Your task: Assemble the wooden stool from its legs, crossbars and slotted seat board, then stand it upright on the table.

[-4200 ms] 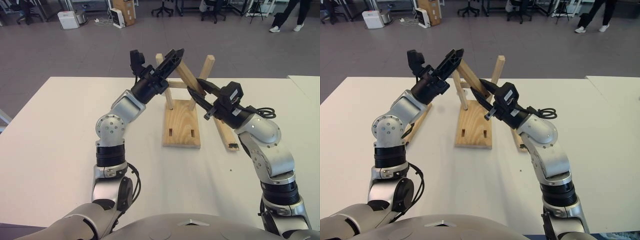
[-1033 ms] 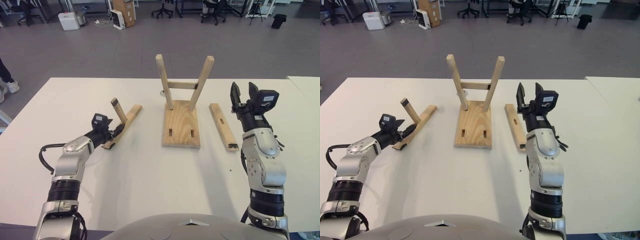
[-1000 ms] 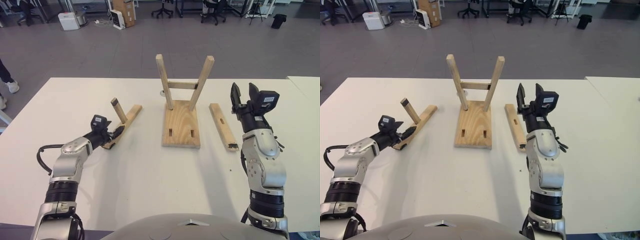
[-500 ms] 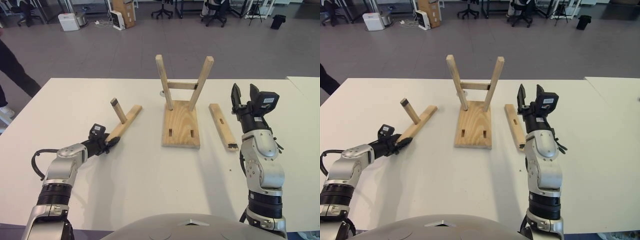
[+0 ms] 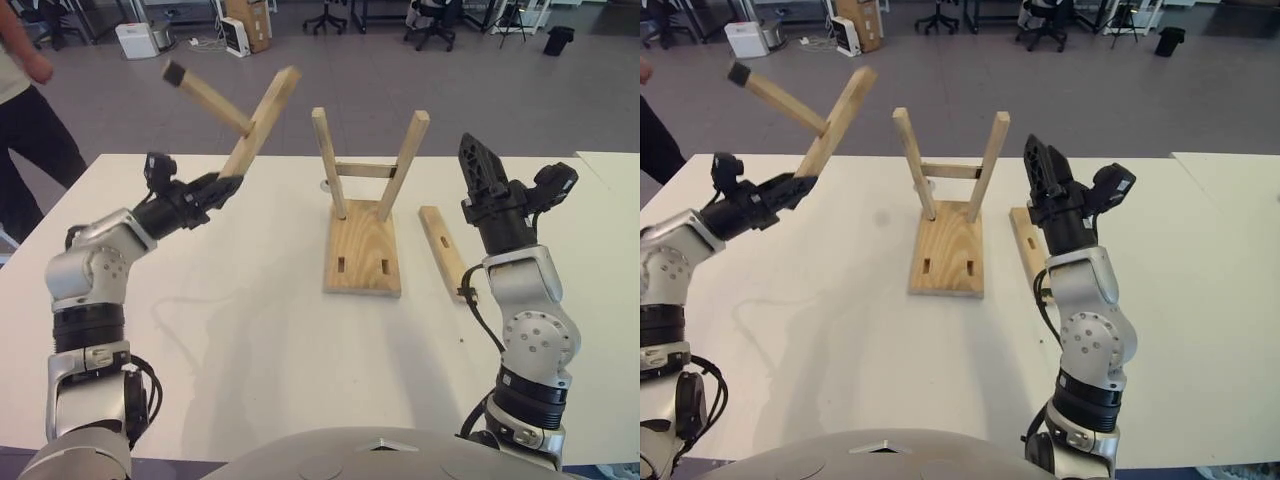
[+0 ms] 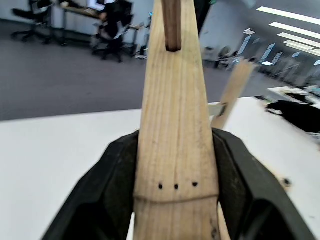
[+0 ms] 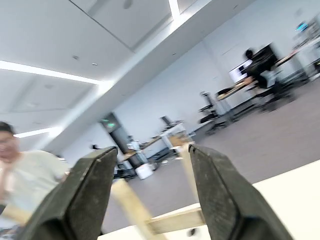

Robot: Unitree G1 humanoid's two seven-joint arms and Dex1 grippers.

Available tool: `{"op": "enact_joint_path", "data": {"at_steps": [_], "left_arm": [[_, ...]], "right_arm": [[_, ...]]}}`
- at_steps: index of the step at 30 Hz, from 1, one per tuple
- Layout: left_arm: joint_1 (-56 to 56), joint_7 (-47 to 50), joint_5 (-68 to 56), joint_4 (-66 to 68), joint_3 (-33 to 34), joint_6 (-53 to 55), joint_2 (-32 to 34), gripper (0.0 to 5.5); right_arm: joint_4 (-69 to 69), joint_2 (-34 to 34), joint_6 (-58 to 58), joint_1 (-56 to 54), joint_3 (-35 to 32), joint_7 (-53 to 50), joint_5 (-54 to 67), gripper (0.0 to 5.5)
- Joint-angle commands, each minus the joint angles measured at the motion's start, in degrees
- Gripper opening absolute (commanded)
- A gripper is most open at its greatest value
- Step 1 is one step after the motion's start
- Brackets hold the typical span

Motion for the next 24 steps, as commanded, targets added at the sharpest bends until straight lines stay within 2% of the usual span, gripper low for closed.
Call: {"op": "enact_joint_path", "data": {"at_steps": [1, 4, 12, 20, 22, 24], "left_arm": [[0.38, -6.03, -9.44, -9.56, -2.18, 8.82, 1.25, 2.03], [0.87, -7.81, -13.65, -14.21, -4.88, 12.94, 0.24, 2.03], [0.11, -12.03, -15.67, -16.13, -10.95, 15.34, -0.18, 2.03], [0.15, -14.05, -15.82, -15.55, -12.41, 15.92, 0.19, 2.03], [0.08, -14.22, -16.78, -14.83, -11.80, 16.65, 0.21, 2.03], [-0.17, -13.89, -19.26, -13.76, -10.78, 18.74, -0.25, 2.03]], "right_arm": [[-1.56, -4.09, 6.47, -3.18, -0.09, 1.49, 17.09, 3.42], [-0.15, -6.44, 8.64, -5.72, 0.46, 1.37, 25.31, 3.97], [2.06, -10.68, 10.74, -7.88, 3.07, 2.82, 33.35, 4.01], [2.23, -12.97, 10.54, -5.94, 3.19, 5.90, 38.75, 2.46], [2.62, -13.70, 10.54, -5.34, 3.08, 6.54, 39.25, 2.15], [2.78, -14.59, 11.13, -5.01, 3.04, 7.85, 40.15, 2.13]]}}
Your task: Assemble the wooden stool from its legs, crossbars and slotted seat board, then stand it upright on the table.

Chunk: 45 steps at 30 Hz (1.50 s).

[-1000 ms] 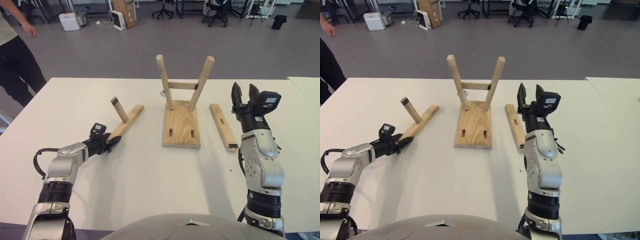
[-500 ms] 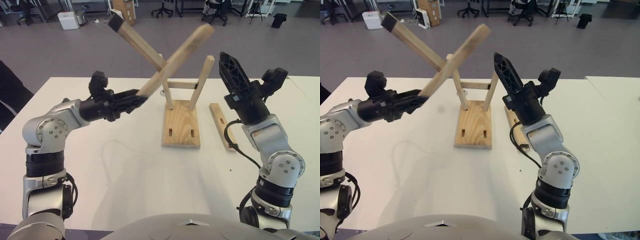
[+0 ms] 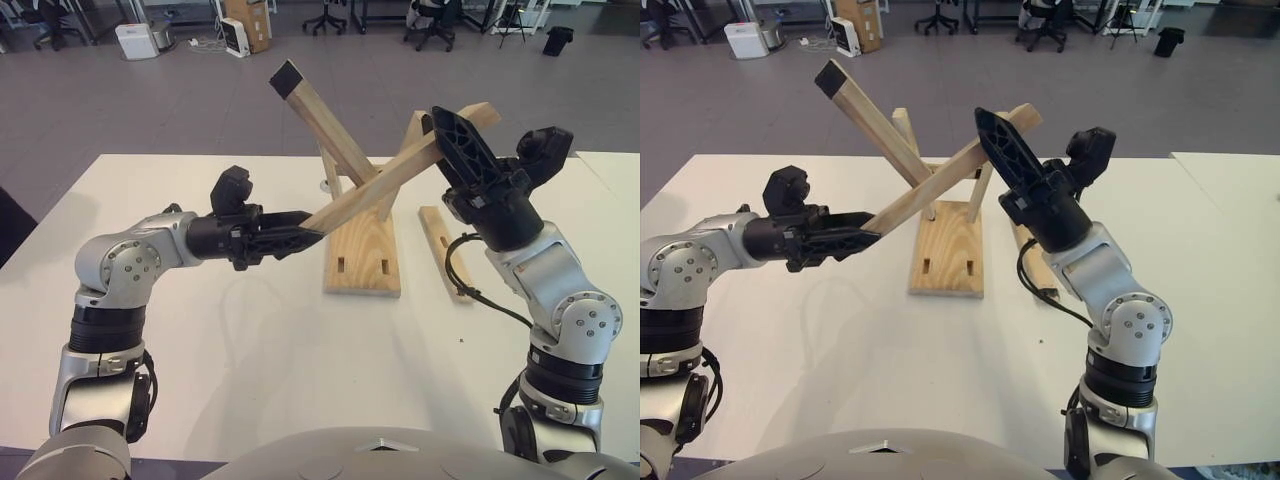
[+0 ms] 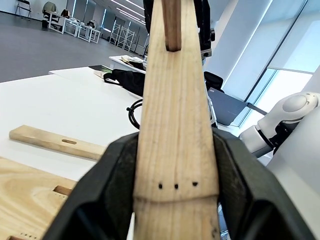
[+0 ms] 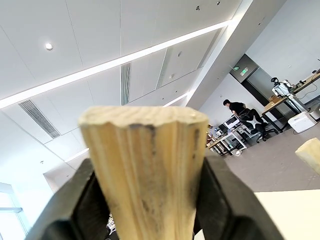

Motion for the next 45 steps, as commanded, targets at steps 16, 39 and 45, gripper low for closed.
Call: {"op": "enact_joint_path", "data": {"at_steps": [16, 39, 45], "left_arm": [[11.77, 9.23, 5.72, 12.53, 5.30, -8.13, -4.25, 3.09], [17.58, 9.39, 7.93, 10.78, 3.96, -11.64, -7.34, 3.09], [16.97, 9.17, 8.09, 11.28, 3.57, -11.63, -7.16, 3.09]], "right_arm": [[16.72, -21.00, -5.61, -9.56, 3.48, 26.91, -34.04, 2.05], [31.87, -22.55, -16.74, -15.33, 11.73, 63.28, -57.08, 2.05], [36.34, -22.81, -19.01, -14.64, 12.12, 64.84, -61.06, 2.05]]}}
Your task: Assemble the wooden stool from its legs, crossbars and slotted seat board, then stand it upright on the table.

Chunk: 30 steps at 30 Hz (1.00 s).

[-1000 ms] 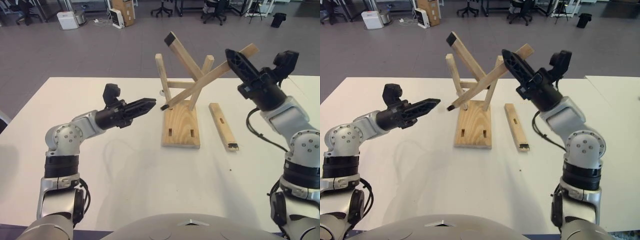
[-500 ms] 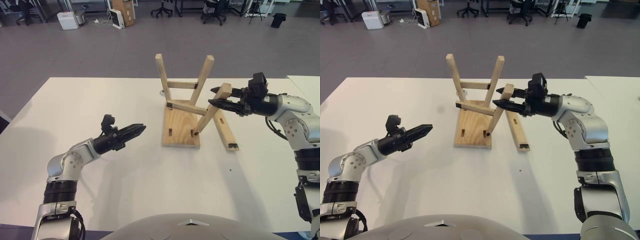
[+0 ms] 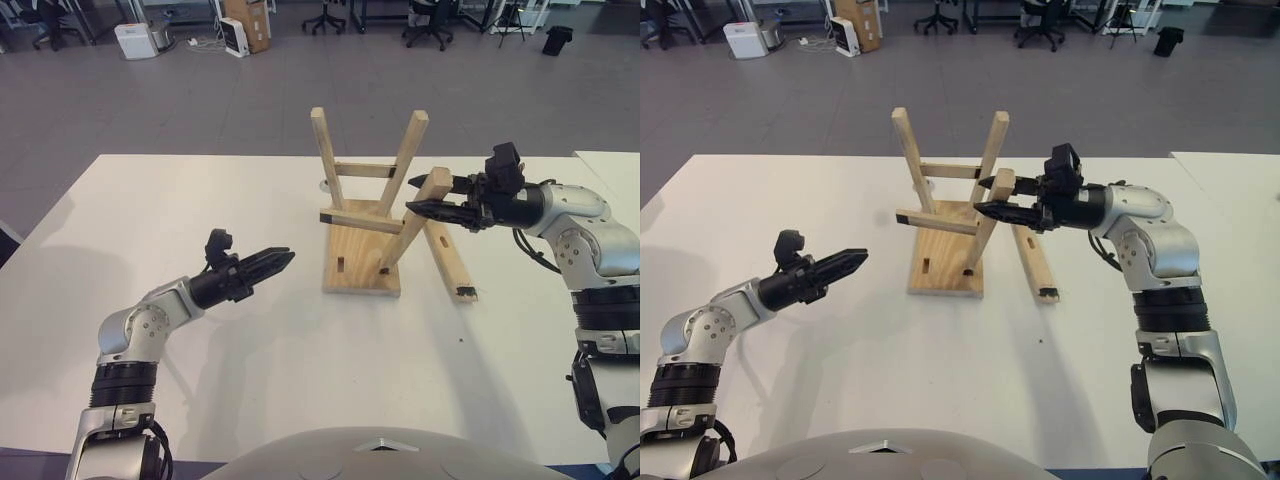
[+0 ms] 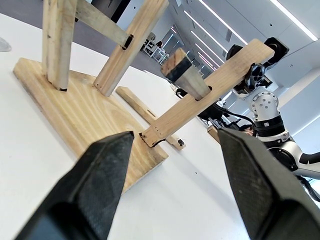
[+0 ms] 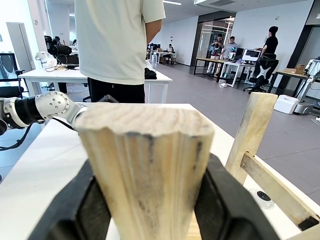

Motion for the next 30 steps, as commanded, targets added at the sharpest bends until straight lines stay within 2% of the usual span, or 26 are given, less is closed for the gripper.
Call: {"op": "enact_joint_path", "data": {"at_steps": [1, 12, 30], "left_arm": [[-0.58, -0.02, 1.44, 0.13, -0.61, -0.21, 0.31, 3.09], [0.71, 0.63, 0.92, -1.10, -0.81, -0.46, -0.38, 3.09], [1.35, 0.99, 0.91, -1.74, -0.81, -0.74, -1.18, 3.09]], "right_arm": [[4.35, -0.64, -2.03, -1.03, -0.24, 1.32, -2.79, 2.05], [9.23, -3.18, -1.44, -4.77, 2.11, 8.82, -5.41, 2.04], [8.71, -4.94, -0.26, -5.39, 1.85, 10.76, -6.31, 2.03]]}}
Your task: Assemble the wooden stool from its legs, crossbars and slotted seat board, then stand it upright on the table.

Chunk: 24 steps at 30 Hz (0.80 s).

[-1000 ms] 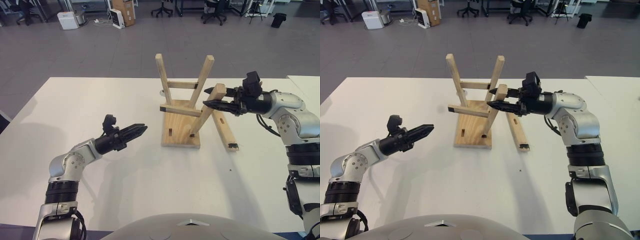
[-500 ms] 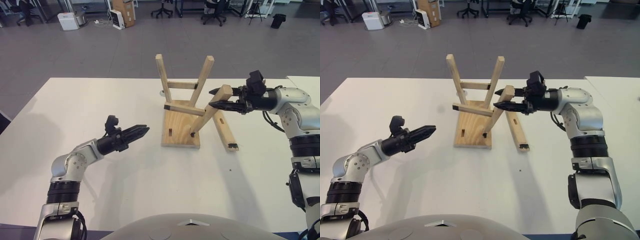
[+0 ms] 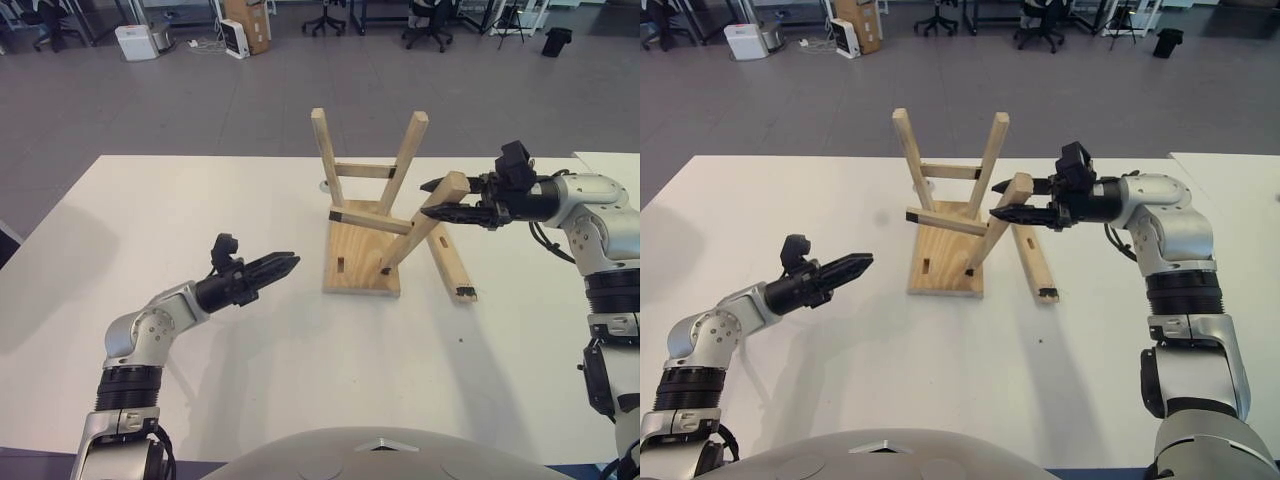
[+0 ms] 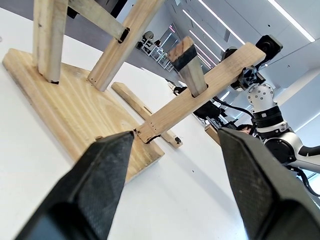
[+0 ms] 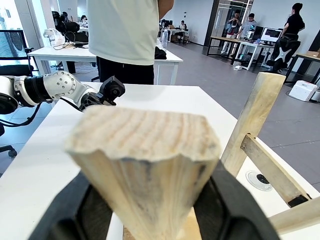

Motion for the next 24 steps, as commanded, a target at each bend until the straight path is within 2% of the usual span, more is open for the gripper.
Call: {"op": "enact_joint_path", "data": {"at_steps": [1, 24], "left_arm": [[0.38, 0.53, 0.85, -1.19, 0.17, -0.58, -0.09, 3.09], [2.23, 2.60, 0.13, -3.21, 1.03, -0.54, -2.08, 3.09]], "right_arm": [[0.77, -1.33, 0.72, -0.80, 0.82, 1.23, -1.89, 2.03], [12.20, -3.16, -4.64, -8.83, 5.25, 8.39, -9.07, 2.03]]}}
